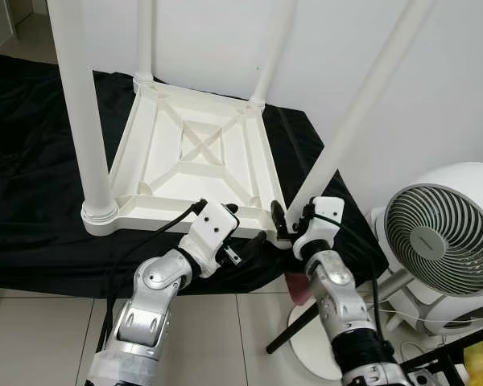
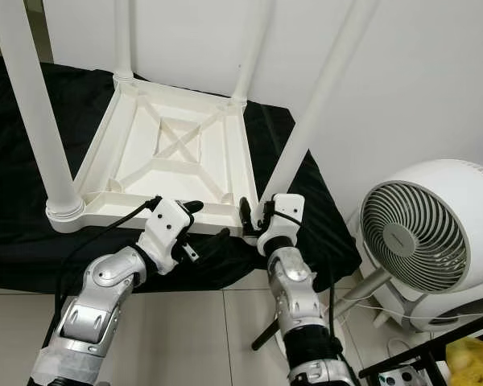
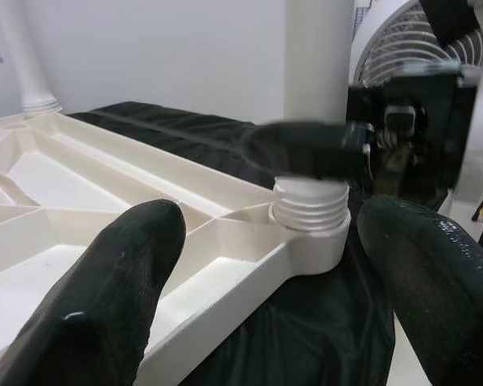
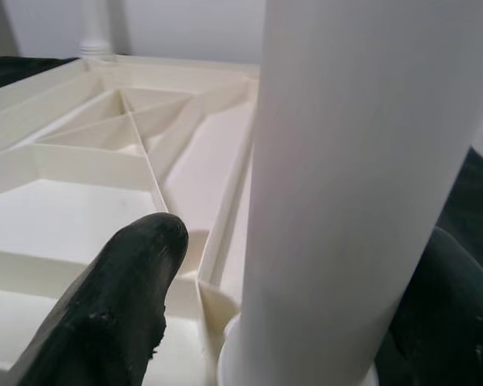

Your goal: Building children table

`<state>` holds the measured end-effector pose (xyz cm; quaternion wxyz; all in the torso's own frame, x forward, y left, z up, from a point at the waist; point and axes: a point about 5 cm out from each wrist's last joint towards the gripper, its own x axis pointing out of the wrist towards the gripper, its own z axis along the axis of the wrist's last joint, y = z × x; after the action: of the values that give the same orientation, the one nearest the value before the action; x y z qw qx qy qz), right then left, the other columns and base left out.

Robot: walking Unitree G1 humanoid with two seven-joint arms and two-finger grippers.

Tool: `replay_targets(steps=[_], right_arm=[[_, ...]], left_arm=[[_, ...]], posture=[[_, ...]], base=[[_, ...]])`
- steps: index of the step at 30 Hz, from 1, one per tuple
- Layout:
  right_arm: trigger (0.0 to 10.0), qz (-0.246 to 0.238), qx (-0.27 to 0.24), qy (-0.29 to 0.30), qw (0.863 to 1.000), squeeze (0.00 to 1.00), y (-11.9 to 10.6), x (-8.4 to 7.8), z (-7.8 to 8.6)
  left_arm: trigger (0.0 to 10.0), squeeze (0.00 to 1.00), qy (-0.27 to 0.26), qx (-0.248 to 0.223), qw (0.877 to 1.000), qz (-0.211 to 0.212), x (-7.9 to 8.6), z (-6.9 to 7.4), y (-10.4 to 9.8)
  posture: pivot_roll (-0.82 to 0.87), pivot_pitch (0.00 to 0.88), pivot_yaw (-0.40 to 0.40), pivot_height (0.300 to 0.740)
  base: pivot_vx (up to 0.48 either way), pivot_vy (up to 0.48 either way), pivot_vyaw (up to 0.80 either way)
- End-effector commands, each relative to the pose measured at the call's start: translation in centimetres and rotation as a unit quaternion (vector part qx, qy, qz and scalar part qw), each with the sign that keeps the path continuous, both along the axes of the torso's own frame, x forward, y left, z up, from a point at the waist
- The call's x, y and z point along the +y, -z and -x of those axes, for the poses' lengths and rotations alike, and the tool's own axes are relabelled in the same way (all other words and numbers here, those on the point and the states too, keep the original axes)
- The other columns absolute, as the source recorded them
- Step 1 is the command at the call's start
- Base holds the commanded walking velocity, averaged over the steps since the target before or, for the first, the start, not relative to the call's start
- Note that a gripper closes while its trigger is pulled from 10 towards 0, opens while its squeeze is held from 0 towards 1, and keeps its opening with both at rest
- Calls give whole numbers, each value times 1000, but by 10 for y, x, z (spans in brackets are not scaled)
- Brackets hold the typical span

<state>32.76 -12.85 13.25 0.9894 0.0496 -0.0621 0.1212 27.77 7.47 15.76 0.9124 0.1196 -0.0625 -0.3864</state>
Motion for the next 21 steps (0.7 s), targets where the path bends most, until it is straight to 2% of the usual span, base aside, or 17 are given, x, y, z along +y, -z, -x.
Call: replay_targets(steps=[1, 3, 4, 7, 8, 12, 18, 19, 20, 21], right_arm=[[10000, 2, 9, -18, 1000, 0, 1, -7, -2], [10000, 4, 12, -28, 1000, 0, 2, -8, -2], [10000, 27, 17, -64, 997, 0, 4, -12, -4], [10000, 54, 14, -90, 994, 0, 5, -15, -6], [10000, 92, 18, -118, 989, 0, 11, -17, -8], [10000, 125, 26, -138, 982, 0, 15, -18, -11], [10000, 122, 28, -167, 978, 0, 16, -16, -16], [6471, 120, 30, -173, 977, 0, 16, -15, -16], [0, 123, 32, -179, 976, 0, 16, -15, -17], [0, 123, 32, -179, 976, 0, 16, -15, -17]], left_arm=[[10000, 0, -29, -1, 1000, 10, -6, 1, 1], [10000, 0, -30, -1, 1000, 10, -6, 1, 1], [10000, 0, -32, -2, 999, 12, -8, 0, 0], [10000, 0, -33, -5, 999, 14, -9, 0, -2], [10000, 0, -32, -6, 999, 18, -10, -2, -3], [10000, 0, -30, -7, 999, 21, -11, -4, -6], [10000, 0, -30, -11, 999, 15, -13, -4, -7], [10000, 0, -30, -12, 999, 13, -13, -4, -7], [10000, 0, -27, -12, 999, 14, -15, -3, -7], [10000, 0, -27, -12, 999, 14, -15, -3, -7]], posture=[[57, 0, -217, 740], [57, 0, -217, 740], [59, 0, -219, 740], [61, 0, -221, 740], [58, 0, -222, 740], [59, 0, -222, 740], [63, 0, -225, 740], [63, 0, -225, 740], [62, 0, -228, 740], [62, 0, -228, 740]], base=[[0, 0, 0], [0, 0, 0], [0, 0, 0], [0, 0, 0], [0, 0, 0], [0, 0, 0], [0, 0, 0], [0, 0, 0], [0, 0, 0], [0, 0, 0]])
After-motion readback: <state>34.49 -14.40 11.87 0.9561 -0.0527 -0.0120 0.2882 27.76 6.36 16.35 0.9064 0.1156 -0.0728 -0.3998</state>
